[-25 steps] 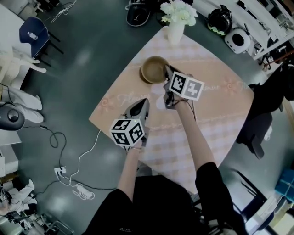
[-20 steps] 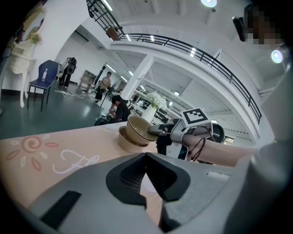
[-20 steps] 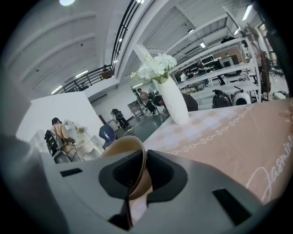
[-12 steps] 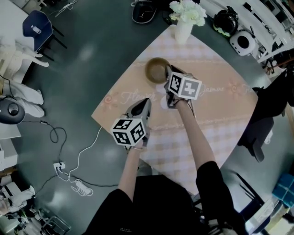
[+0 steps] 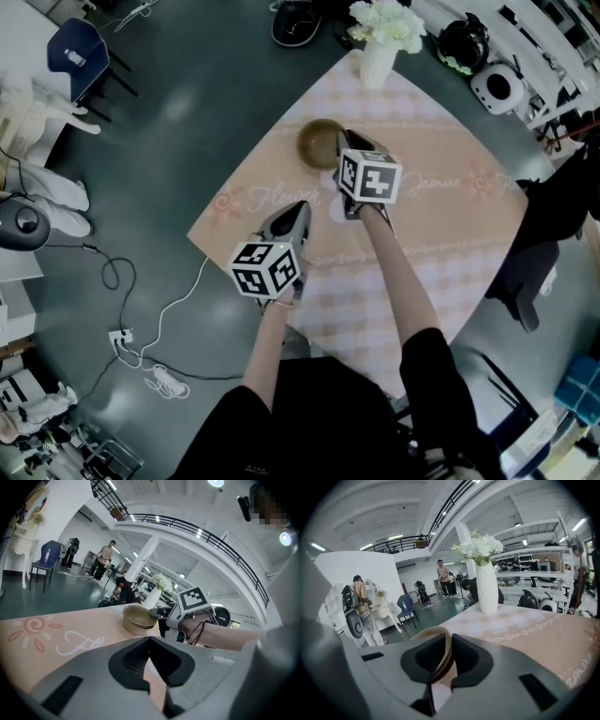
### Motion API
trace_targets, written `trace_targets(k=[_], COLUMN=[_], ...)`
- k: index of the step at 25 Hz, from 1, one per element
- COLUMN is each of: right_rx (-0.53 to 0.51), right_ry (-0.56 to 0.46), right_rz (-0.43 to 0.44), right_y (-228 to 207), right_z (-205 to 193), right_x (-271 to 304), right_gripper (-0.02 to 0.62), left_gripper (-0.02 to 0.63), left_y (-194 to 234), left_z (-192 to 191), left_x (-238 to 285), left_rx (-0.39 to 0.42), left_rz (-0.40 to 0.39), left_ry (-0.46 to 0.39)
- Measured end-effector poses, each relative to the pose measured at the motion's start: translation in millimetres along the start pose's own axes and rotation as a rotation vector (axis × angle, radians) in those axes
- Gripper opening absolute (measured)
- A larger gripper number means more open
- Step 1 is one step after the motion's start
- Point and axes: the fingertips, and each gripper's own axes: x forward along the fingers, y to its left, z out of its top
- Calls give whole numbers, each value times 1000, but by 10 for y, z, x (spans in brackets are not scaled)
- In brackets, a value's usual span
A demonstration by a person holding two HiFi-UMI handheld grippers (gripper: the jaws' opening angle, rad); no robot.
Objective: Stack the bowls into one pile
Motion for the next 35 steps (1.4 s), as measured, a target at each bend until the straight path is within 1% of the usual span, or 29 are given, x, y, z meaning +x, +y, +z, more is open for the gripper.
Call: trace_targets(k=[2, 4, 5, 7, 9, 12, 16, 18, 21, 25, 28, 30, 35], right_rx=[-17, -33, -39, -52, -56, -22, 51, 90, 110, 135, 152, 136, 85], right_ry=[0, -7, -10, -17, -27, -40, -49, -58, -72, -78, -81, -82, -146], right_rz=[1, -6, -10, -14, -12, -11, -11, -3, 14, 36, 75, 103, 169], right_y=[-5, -5, -5, -5, 0, -6, -53, -76, -90, -88, -39, 11, 126], right_z=[-25, 7, 24, 35, 25, 38, 59, 67, 89, 69, 62, 40, 160], right_x=[22, 2, -11, -23, -17, -28, -101, -148, -251, -390, -523, -618, -914], right_gripper=[33, 73, 81, 83, 98, 132, 133, 113, 43, -3, -6, -6, -6], left_gripper=[-2, -3, -2, -2, -3, -3, -3, -2, -2, -3, -3, -3, -3], left_y=[-5, -14, -19, -33, -49, -72, -92, -106, -158, -260, -352, -412, -572], left_z=[5, 7, 7, 7, 9, 23, 63, 94, 141, 211, 253, 275, 400], left_x=[3, 2, 0, -4, -10, -18, -50, -61, -75, -117, -170, -223, -347], left_rx=[1, 2, 2, 3, 5, 8, 14, 18, 31, 57, 69, 78, 122], left_rz=[0, 1, 2, 1, -1, -5, -7, -9, -17, -27, -38, -42, -60], left_ry=[-2, -2, -1, -1, -3, -7, -15, -23, -36, -48, -57, -62, -89])
